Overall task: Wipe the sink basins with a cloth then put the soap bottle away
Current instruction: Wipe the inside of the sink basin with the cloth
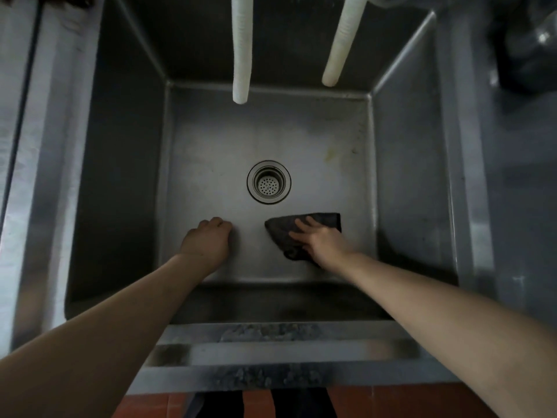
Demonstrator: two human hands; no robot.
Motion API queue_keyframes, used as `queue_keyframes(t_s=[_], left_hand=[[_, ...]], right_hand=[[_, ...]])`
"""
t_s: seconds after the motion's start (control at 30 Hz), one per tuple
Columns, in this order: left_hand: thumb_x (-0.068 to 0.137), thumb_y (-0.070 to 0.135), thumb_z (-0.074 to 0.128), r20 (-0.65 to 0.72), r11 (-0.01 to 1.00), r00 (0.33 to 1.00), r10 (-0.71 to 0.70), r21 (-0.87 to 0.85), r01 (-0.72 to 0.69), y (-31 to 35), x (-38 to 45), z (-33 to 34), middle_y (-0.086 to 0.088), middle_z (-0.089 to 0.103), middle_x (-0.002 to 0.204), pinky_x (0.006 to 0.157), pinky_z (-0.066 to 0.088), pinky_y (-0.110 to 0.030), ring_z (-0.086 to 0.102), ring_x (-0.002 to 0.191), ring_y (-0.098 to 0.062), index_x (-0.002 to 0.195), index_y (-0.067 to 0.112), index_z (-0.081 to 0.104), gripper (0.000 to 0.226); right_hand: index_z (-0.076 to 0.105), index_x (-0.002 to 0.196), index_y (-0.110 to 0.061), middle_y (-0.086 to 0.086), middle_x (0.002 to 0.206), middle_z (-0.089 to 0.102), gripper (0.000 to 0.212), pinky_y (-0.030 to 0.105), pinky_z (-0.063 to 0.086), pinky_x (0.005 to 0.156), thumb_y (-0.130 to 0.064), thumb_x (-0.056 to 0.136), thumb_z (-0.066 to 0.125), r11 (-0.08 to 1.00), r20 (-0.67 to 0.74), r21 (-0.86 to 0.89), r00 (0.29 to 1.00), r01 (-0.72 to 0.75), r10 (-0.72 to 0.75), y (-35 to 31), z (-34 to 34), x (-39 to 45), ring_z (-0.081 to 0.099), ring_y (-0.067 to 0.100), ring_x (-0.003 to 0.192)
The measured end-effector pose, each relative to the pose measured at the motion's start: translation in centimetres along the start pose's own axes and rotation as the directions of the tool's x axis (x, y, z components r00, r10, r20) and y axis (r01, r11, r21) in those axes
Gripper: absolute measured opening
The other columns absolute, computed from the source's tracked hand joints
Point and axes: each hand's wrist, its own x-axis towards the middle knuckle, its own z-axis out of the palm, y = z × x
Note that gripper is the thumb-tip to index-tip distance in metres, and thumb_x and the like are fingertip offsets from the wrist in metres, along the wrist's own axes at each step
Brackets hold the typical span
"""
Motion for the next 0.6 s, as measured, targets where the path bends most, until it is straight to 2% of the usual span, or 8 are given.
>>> queue_keyframes(t_s=[0.07,0.17,0.27,0.37,0.47,0.6], left_hand=[[0.095,0.012,0.045,0.01,1.0,1.0,0.008,0.015,-0.008,0.4,0.0,-0.2,-0.009,0.048,0.142,0.101,0.046,-0.045,0.05,0.124,-0.032,0.14,0.017,0.047,0.046],[0.095,0.01,0.048,0.01,0.999,0.999,0.031,0.029,-0.031,1.4,0.1,-0.5,-0.008,0.048,0.144,0.103,0.047,-0.047,0.05,0.126,-0.031,0.144,0.019,0.044,0.05],[0.095,0.007,0.048,0.019,0.998,0.998,0.062,-0.018,-0.062,3.2,0.3,-1.1,-0.007,0.042,0.152,0.108,0.043,-0.047,0.046,0.134,-0.03,0.151,0.022,0.038,0.058],[0.095,0.007,0.049,-0.029,0.986,0.989,0.144,-0.083,-0.146,5.6,0.6,-1.7,-0.007,0.045,0.148,0.108,0.043,-0.046,0.047,0.132,-0.031,0.148,0.021,0.042,0.056],[0.094,0.006,0.05,-0.126,0.954,0.959,0.254,-0.129,-0.27,8.0,1.2,-1.7,-0.009,0.051,0.142,0.105,0.045,-0.046,0.05,0.127,-0.034,0.143,0.017,0.05,0.05],[0.093,0.005,0.055,-0.216,0.886,0.87,0.443,-0.04,-0.461,11.0,2.6,-0.6,-0.014,0.051,0.145,0.106,0.047,-0.047,0.052,0.127,-0.039,0.14,0.012,0.056,0.047]], right_hand=[[0.043,0.156,-0.033,0.001,0.171,0.019,0.055,0.041,0.025,0.125,-0.019,0.105,0.056,0.999,0.068,-0.01,0.997,0.038,-0.037,0.1,-1.1,0.0,0.018,0.029,0.158],[0.049,0.152,-0.032,0.002,0.169,0.028,0.053,0.042,0.028,0.125,-0.02,0.102,0.061,0.999,0.095,0.025,0.994,0.043,-0.045,0.4,-4.0,-0.5,0.028,0.029,0.155],[0.057,0.147,-0.025,0.007,0.164,0.039,0.045,0.044,0.033,0.123,-0.021,0.102,0.061,0.991,-0.064,0.133,0.997,-0.02,0.029,0.4,-7.0,-2.4,0.038,0.028,0.15],[0.063,0.141,-0.019,0.007,0.158,0.048,0.038,0.044,0.042,0.117,-0.02,0.103,0.059,0.98,-0.264,0.188,0.958,-0.06,0.109,0.9,-9.5,-5.2,0.048,0.026,0.144],[0.066,0.136,-0.014,0.009,0.148,0.057,0.034,0.046,0.048,0.109,-0.017,0.102,0.06,0.976,-0.447,0.205,0.881,-0.068,0.155,1.7,-11.3,-8.3,0.054,0.029,0.135],[0.071,0.126,-0.012,0.008,0.138,0.064,0.027,0.043,0.053,0.102,-0.014,0.101,0.059,0.989,-0.638,0.111,0.757,-0.094,0.143,3.5,-12.4,-11.8,0.06,0.028,0.126]])
